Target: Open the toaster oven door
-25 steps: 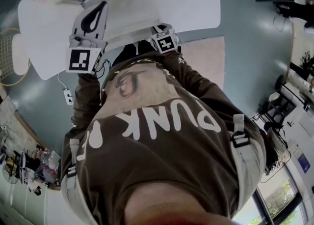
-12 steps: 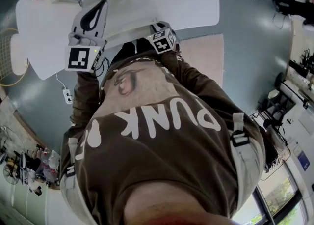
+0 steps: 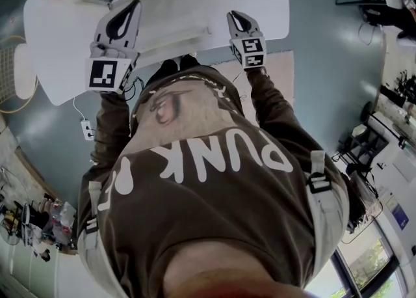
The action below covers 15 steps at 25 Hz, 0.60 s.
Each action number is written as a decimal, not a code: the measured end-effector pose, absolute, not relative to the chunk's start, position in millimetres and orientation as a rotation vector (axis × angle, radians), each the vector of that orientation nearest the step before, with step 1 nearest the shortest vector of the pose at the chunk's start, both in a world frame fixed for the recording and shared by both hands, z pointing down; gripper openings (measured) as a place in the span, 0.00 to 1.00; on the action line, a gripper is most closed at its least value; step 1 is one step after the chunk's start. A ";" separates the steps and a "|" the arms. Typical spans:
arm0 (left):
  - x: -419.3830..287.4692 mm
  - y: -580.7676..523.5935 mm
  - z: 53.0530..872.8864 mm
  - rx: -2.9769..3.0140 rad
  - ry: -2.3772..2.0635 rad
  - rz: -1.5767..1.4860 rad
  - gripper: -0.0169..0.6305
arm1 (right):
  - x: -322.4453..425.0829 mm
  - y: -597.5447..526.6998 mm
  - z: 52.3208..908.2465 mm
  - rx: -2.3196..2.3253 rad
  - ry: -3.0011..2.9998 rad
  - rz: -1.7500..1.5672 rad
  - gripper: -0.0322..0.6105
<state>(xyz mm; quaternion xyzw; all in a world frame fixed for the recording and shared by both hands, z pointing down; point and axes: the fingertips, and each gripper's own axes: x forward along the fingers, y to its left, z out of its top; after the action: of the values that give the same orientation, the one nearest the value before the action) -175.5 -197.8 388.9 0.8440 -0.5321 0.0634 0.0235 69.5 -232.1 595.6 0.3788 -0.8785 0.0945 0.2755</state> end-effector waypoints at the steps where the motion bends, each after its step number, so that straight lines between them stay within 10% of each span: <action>1: -176.0 -197.4 389.9 2.610 -1.648 0.196 0.03 | 45.4 -242.3 566.4 0.968 -2.454 0.189 0.11; 15: -193.0 -194.8 400.6 2.582 -1.734 0.273 0.03 | -145.1 -206.1 398.0 0.436 -2.968 -0.248 0.07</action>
<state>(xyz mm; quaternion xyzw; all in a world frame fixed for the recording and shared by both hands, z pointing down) -193.0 -194.8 400.6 0.8269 -0.5554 0.0876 0.0096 -145.1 -206.1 398.0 0.1444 -0.9839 -0.0822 0.0656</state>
